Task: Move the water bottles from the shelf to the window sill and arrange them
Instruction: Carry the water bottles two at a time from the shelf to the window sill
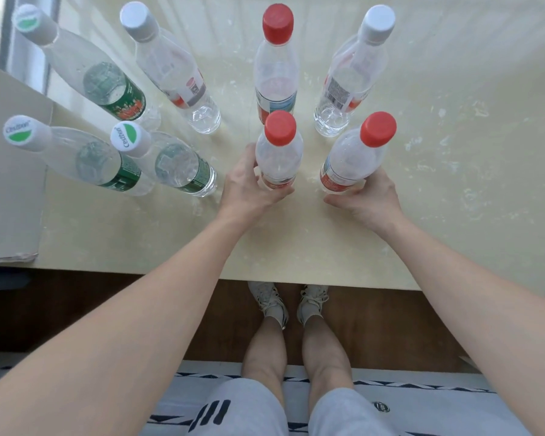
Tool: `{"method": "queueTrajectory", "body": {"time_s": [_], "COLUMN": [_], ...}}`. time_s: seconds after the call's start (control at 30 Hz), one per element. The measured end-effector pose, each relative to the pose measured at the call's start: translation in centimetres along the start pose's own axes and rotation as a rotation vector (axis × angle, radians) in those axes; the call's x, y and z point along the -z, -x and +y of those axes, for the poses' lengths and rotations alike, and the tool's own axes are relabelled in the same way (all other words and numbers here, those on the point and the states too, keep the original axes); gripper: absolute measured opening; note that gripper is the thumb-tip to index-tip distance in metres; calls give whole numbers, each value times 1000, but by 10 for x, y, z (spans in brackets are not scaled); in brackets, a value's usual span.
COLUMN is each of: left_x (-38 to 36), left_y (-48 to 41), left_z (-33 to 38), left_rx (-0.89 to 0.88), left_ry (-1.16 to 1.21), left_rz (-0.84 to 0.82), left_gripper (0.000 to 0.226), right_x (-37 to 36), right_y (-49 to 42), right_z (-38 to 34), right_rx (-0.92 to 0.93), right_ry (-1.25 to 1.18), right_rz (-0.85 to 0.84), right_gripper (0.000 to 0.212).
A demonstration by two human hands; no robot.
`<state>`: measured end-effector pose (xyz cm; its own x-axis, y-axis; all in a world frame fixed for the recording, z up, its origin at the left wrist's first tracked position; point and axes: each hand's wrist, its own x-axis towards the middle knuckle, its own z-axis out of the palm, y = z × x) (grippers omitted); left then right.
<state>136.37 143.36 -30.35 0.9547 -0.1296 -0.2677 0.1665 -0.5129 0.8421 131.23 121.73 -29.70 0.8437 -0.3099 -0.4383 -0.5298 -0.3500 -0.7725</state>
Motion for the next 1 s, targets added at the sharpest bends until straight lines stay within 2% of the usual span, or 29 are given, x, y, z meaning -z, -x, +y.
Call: {"method": "queueTrajectory", "body": {"time_s": [0.23,0.47,0.6,0.67,0.77,0.87,1.0], "left_x": [-9,-12,-17,-17,-17,-18,-20], "left_y": [2,7,8,8,9,12,11], "left_z": [-4,-7,-12,-13,-13,-11,-8], "left_rx": [48,25,10,11,1,-30,-53], "left_ry": [56,32,12,0,11,57,58], "left_rz": [-6,-27,-7,2,3,15,23], "left_gripper": [65,73,76,77,75,76,70], "right_x": [10,3,-2,-4,-6,-6,-6], "right_y": [0,3,2,1,0,1,0], "right_z": [8,8,15,16,19,23,22], "right_rx": [42,109,122,151,184,204,230], "right_ry": [-9,-24,-14,-3,20,31,-29], "right_rz": [-87,-11,86,109,66,2,-50], "right_gripper": [68,61,68,65,67,78,74]}}
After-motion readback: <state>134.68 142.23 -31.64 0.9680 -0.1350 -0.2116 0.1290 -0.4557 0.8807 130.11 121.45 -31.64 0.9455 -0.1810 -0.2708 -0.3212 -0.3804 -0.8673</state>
